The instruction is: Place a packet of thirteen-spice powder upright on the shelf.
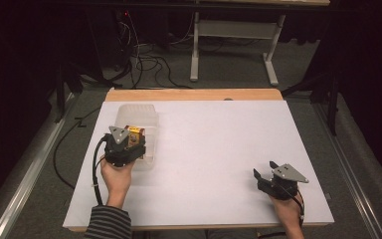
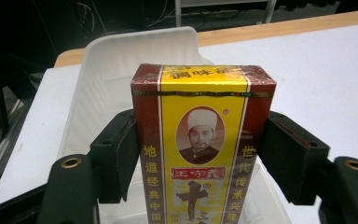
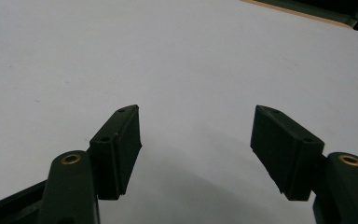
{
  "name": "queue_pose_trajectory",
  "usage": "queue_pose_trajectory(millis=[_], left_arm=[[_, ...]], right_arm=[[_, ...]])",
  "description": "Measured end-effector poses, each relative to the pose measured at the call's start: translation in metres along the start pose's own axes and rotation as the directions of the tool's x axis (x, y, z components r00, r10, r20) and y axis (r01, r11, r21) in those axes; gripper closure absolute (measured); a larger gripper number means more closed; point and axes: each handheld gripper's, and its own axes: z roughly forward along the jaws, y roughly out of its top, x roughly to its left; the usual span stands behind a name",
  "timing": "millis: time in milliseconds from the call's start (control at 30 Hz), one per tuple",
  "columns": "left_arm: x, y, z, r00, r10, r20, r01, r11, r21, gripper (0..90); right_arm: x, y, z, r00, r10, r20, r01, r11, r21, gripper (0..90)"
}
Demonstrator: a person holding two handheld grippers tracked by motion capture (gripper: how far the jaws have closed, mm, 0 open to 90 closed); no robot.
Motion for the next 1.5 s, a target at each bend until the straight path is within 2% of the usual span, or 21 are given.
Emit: queue_pose_trajectory(millis=[500,667,833,1200,1500], left_arm=[[0.002,-0.014,0.001,1.0000,-0.006,-0.005,0.006,0.9996,0.028,32.6],[0.001,-0.019,0.001,1.0000,0.004,0.000,-0.004,0.9993,0.038,32.6],[0.001,-0.022,-0.002,1.0000,0.002,0.002,-0.002,0.9995,0.031,32.5],[0.000,-0.026,-0.008,0.9994,0.036,-0.003,-0.035,0.9987,0.035,31.5],[0.003,-0.027,-0.011,0.9997,0.021,0.016,-0.022,0.9983,0.054,25.2]], right_arm=[[0.000,0.000,0.000,1.0000,-0.004,-0.002,0.004,1.000,0.004,33.6],[0.000,0.000,0.000,1.0000,-0.003,-0.001,0.003,1.000,0.003,33.6],[0.000,0.000,0.000,1.0000,0.000,0.000,0.000,1.000,0.003,33.6],[0.000,0.000,0.000,1.0000,-0.004,0.001,0.004,1.000,0.002,33.6],[0.000,0.000,0.000,1.0000,-0.003,0.003,0.003,1.000,0.001,33.6]])
